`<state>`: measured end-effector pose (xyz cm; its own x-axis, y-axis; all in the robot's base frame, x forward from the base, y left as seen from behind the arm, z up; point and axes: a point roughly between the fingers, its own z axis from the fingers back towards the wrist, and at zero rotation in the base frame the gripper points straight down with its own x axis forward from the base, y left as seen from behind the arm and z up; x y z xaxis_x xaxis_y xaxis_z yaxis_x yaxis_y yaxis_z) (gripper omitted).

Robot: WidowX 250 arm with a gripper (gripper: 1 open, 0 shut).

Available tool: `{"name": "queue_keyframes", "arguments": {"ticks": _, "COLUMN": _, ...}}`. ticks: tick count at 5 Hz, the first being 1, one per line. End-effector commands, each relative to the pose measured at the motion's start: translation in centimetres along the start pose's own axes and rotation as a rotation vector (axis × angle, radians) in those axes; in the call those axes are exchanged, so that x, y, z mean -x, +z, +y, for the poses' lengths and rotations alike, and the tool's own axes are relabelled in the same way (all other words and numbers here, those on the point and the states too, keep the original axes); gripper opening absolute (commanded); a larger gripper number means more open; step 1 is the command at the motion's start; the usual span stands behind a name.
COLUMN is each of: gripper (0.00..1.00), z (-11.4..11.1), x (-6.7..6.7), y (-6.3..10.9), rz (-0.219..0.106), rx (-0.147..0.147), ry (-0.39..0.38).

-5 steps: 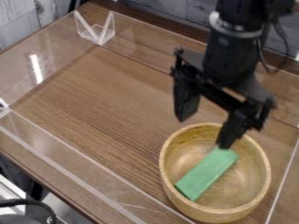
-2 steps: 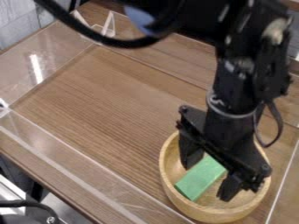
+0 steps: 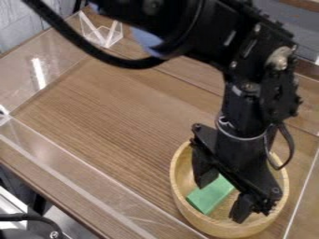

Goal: Remove the green block from inside the brown bowl and put it on the table

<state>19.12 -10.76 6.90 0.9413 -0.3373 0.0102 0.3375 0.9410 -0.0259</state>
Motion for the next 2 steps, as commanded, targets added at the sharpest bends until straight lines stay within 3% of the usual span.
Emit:
{"name": "queue_keyframes", "arguments": {"ticks": 1, "gripper": 1.0, "z": 0.41, "x": -0.54, "y": 0.41, "rz": -0.035, "rx": 0.015, "ry": 0.004}}
{"name": "queue_keyframes", "arguments": {"ticks": 2, "gripper": 1.0, "z": 0.74, "x": -0.62, "y": 0.21, "rz": -0.038, "rx": 0.025, "ry": 0.003}}
